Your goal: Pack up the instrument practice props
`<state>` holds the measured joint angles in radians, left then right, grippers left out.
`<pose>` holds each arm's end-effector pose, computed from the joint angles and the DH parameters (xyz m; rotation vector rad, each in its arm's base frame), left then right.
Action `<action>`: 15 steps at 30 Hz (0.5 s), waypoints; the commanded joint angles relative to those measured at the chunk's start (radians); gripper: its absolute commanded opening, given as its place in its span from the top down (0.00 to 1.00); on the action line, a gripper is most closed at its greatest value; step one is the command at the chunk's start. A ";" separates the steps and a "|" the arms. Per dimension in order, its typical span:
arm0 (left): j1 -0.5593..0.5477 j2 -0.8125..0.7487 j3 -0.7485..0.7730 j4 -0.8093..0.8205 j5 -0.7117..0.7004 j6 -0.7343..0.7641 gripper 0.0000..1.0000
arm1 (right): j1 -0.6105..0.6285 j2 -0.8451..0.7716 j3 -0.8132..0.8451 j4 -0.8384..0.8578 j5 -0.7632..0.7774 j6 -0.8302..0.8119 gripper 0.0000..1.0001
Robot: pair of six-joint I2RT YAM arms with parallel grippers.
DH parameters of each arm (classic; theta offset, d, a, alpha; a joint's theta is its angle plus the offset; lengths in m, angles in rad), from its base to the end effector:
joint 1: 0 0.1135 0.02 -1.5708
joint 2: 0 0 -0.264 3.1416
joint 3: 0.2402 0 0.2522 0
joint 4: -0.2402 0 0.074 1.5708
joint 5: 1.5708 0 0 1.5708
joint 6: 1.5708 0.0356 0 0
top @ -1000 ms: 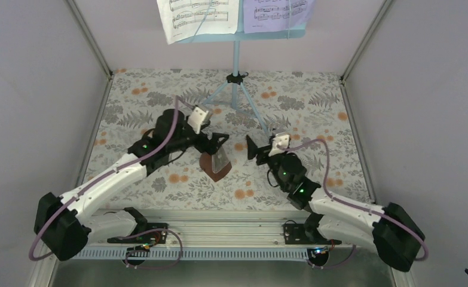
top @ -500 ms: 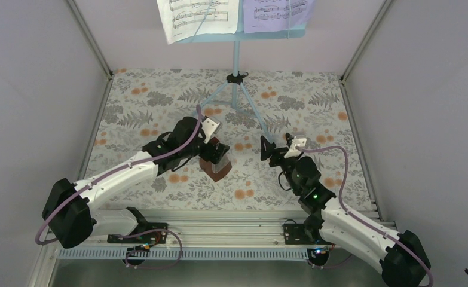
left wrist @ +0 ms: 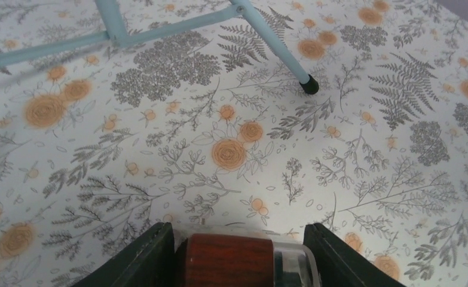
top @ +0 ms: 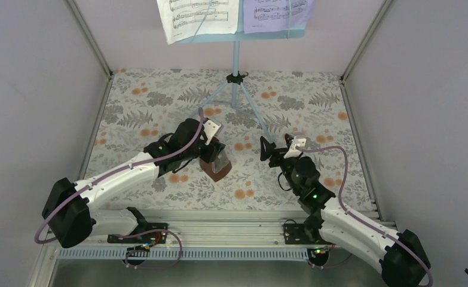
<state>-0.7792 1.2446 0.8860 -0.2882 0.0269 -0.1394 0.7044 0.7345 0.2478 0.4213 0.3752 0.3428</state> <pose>0.1938 -0.1927 0.2677 0.7285 2.1505 -0.5286 0.1422 0.1037 0.2219 -0.0080 1.6547 0.4952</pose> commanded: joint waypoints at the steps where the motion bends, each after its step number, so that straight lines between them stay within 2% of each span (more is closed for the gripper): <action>1: -0.006 0.009 0.000 -0.012 -0.022 0.006 0.48 | -0.010 -0.004 -0.003 -0.012 0.015 0.024 0.00; 4: -0.008 0.008 0.002 -0.011 -0.026 0.002 0.55 | -0.010 -0.006 -0.002 -0.013 0.019 0.022 0.00; 8: -0.012 0.008 0.011 -0.017 -0.048 -0.022 0.57 | -0.011 -0.003 0.001 -0.013 0.005 0.011 0.00; 12: -0.040 0.027 0.063 -0.097 -0.227 -0.166 0.59 | -0.009 0.040 0.023 -0.021 -0.094 -0.026 0.00; 15: -0.085 0.049 0.083 -0.135 -0.338 -0.313 0.59 | -0.009 0.117 0.055 -0.023 -0.236 -0.055 0.00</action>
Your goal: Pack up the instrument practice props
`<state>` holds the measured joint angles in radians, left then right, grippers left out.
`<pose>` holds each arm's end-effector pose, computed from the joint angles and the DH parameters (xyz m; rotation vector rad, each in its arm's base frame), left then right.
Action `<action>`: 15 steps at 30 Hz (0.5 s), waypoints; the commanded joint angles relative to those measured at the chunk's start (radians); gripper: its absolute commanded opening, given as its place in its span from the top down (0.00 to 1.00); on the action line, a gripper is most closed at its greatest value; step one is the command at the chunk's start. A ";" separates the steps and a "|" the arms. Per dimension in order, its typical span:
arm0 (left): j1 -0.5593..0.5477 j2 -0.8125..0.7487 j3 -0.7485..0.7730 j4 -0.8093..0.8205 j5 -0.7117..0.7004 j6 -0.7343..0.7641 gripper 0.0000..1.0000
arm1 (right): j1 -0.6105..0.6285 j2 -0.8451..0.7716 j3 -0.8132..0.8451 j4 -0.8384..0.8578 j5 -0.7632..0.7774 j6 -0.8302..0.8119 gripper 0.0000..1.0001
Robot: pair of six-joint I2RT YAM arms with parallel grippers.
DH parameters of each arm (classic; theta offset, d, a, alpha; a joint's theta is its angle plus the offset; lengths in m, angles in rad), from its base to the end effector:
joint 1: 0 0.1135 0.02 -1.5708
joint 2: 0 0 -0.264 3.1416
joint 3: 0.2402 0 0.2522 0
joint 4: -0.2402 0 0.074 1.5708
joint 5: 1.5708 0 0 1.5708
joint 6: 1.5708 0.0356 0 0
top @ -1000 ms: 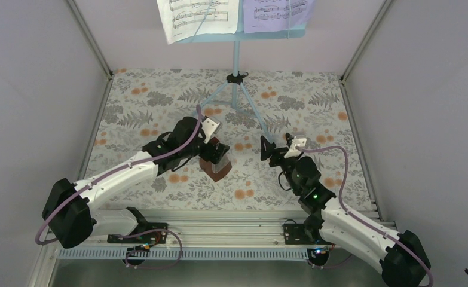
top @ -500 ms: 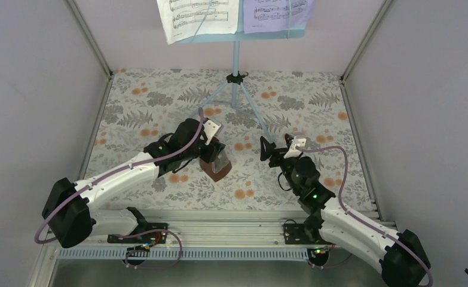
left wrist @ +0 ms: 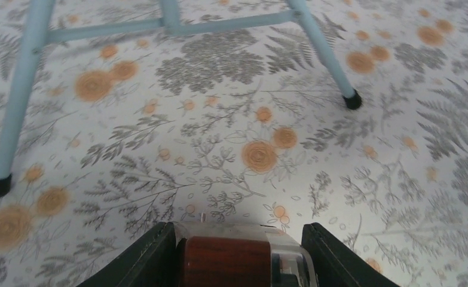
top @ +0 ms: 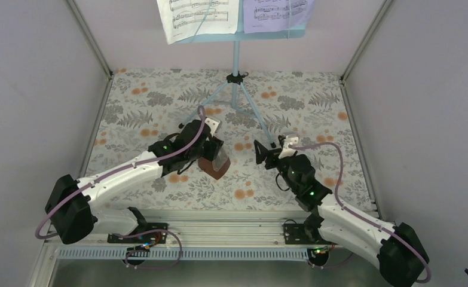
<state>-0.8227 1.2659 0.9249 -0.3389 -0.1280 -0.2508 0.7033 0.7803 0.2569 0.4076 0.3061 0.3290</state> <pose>0.1915 -0.1997 0.2712 0.5760 2.2064 -0.4309 0.1456 0.1094 0.2163 -0.0864 1.7055 0.5165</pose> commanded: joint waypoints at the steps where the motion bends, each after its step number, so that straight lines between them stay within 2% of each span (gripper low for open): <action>1: -0.059 0.038 0.049 -0.094 -0.213 -0.239 0.59 | -0.007 0.102 0.057 -0.006 -0.221 -0.051 0.00; 5: -0.112 0.080 0.084 -0.142 -0.306 -0.342 0.50 | 0.036 0.225 0.090 0.009 -0.363 -0.073 0.00; 9: -0.156 0.084 0.100 -0.129 -0.318 -0.351 0.24 | 0.171 0.324 0.104 0.034 -0.280 -0.094 0.00; 15: -0.161 -0.008 0.082 -0.084 -0.321 -0.269 0.06 | 0.289 0.468 0.114 0.089 -0.202 -0.067 0.00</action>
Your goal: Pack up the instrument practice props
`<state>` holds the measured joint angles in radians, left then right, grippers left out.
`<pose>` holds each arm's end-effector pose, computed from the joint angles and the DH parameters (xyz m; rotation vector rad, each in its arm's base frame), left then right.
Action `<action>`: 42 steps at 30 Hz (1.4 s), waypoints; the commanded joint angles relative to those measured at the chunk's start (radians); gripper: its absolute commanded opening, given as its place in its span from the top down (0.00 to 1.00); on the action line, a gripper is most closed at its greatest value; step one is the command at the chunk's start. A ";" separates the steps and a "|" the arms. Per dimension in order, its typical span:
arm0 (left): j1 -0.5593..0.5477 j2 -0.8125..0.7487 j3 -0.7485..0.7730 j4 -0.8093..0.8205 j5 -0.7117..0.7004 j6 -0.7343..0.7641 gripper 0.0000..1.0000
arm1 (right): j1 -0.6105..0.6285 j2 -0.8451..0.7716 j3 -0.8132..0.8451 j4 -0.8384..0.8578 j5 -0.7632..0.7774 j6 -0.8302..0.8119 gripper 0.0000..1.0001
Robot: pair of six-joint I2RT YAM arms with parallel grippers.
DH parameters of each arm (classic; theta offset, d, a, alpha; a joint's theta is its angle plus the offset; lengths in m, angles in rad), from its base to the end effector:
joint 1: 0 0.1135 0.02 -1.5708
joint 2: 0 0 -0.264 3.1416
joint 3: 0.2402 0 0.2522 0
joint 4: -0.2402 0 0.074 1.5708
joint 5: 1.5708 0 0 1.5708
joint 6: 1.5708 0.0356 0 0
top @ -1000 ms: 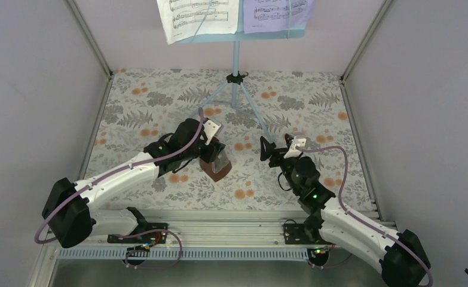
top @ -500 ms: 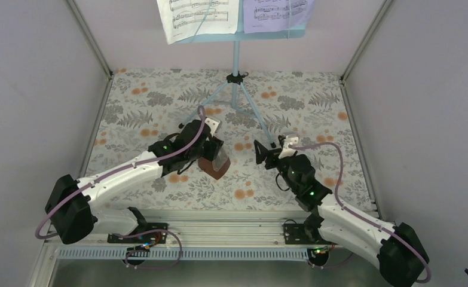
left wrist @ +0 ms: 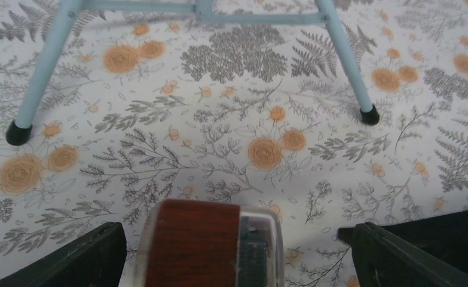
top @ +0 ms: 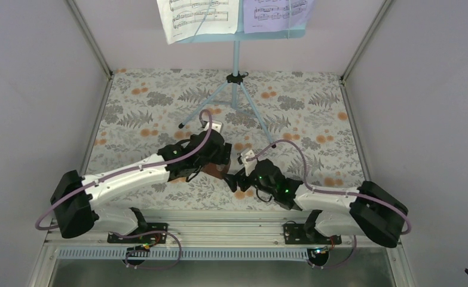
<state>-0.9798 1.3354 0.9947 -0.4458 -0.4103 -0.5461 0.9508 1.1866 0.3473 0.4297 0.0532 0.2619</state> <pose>0.1704 -0.2285 0.2694 0.3000 2.2769 -0.3098 0.1351 0.1859 0.1724 -0.6600 1.9459 0.7231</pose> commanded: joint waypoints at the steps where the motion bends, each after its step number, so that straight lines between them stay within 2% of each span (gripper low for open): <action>1: -0.003 -0.098 0.004 0.028 -0.049 0.039 0.02 | 0.053 0.089 0.029 0.073 0.059 0.003 0.00; 7: 0.015 -0.156 -0.012 0.024 -0.052 0.107 0.00 | 0.068 0.249 0.077 0.114 0.072 0.041 0.00; 11: 0.027 -0.178 -0.017 0.031 -0.020 0.146 0.00 | 0.060 0.326 0.137 0.051 0.125 0.077 0.00; 18: 0.061 -0.217 -0.039 0.060 0.081 0.199 0.00 | -0.027 0.342 0.165 -0.068 0.293 0.176 0.00; 20: 0.076 -0.241 -0.054 0.087 0.150 0.227 0.00 | -0.082 0.310 0.135 -0.048 0.260 0.162 0.00; 23: 0.131 -0.247 -0.053 0.107 0.347 0.296 0.00 | -0.139 0.263 0.103 -0.023 0.195 0.111 0.00; 27: 0.253 -0.184 0.013 0.057 0.594 0.392 0.00 | -0.147 0.192 0.061 0.039 0.082 0.040 0.00; 30: 0.290 -0.108 0.102 -0.005 0.697 0.494 0.00 | -0.147 0.141 0.012 0.122 -0.063 0.000 0.00; 34: 0.297 0.010 0.188 -0.061 0.734 0.636 0.00 | -0.147 0.127 -0.007 0.153 -0.171 -0.005 0.00; 40: 0.312 0.086 0.180 0.051 0.674 0.663 0.00 | -0.146 0.068 -0.040 0.158 -0.172 -0.012 0.00; 42: 0.322 0.115 0.185 0.071 0.699 0.670 0.00 | -0.146 0.053 -0.043 0.150 -0.161 -0.024 0.00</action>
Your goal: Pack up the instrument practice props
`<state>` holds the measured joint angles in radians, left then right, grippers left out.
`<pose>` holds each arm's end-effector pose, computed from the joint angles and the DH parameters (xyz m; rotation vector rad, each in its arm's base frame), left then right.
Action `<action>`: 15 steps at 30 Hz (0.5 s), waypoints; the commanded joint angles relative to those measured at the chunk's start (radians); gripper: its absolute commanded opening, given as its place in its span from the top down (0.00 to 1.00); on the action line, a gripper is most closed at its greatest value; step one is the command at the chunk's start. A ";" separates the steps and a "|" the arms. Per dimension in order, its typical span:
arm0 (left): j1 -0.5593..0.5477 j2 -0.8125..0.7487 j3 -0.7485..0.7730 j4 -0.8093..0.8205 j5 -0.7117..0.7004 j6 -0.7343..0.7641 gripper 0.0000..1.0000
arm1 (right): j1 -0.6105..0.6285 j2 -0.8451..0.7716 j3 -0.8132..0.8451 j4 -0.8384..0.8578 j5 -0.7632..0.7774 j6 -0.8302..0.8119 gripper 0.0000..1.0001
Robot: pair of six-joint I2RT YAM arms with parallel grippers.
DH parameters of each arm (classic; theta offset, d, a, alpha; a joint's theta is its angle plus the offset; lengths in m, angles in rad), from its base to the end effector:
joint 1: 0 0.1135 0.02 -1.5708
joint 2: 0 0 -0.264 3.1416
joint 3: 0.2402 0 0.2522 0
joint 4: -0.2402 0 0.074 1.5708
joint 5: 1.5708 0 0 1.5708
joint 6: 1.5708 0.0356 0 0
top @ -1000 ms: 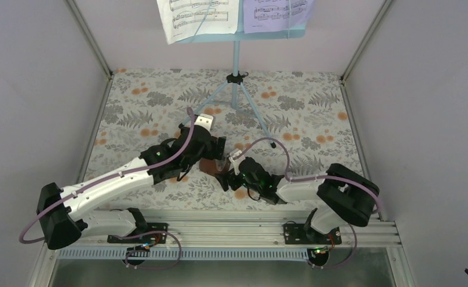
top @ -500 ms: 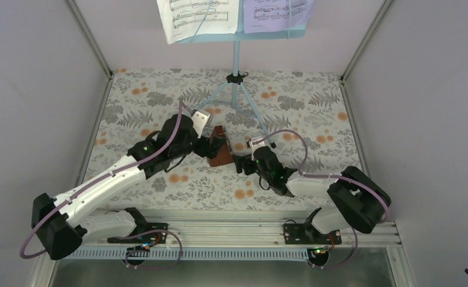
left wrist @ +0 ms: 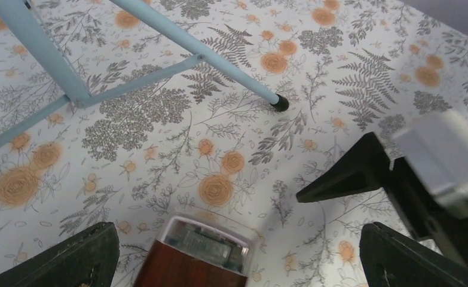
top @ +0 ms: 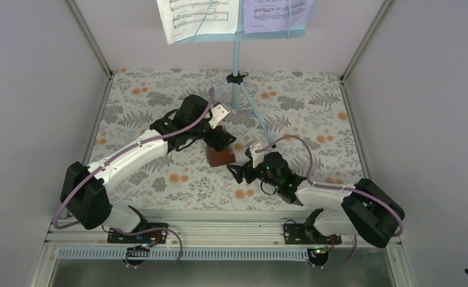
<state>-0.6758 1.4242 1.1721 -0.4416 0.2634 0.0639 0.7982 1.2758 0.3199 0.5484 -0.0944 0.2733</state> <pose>0.2415 -0.2055 0.3024 0.9678 2.0997 -0.6175 0.1610 0.1699 0.1572 -0.5968 1.9748 0.7759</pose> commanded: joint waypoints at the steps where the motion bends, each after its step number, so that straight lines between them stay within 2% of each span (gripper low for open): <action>1: 0.019 0.044 0.017 0.061 0.042 0.063 0.00 | 0.007 -0.038 -0.018 0.033 -0.014 -0.043 0.00; 5: 0.021 0.095 0.025 0.041 0.093 0.089 0.03 | 0.007 0.018 -0.007 0.021 -0.029 -0.080 0.00; 11: 0.029 0.105 0.004 0.032 0.104 0.117 0.25 | 0.041 0.140 0.026 0.051 0.108 -0.104 0.00; 15: 0.036 0.115 -0.004 0.026 0.130 0.142 0.33 | 0.076 0.230 0.035 0.123 0.130 -0.154 0.00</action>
<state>-0.6468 1.5379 1.1740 -0.4198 0.3405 0.1642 0.8436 1.4422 0.3286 0.5797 -0.0250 0.1879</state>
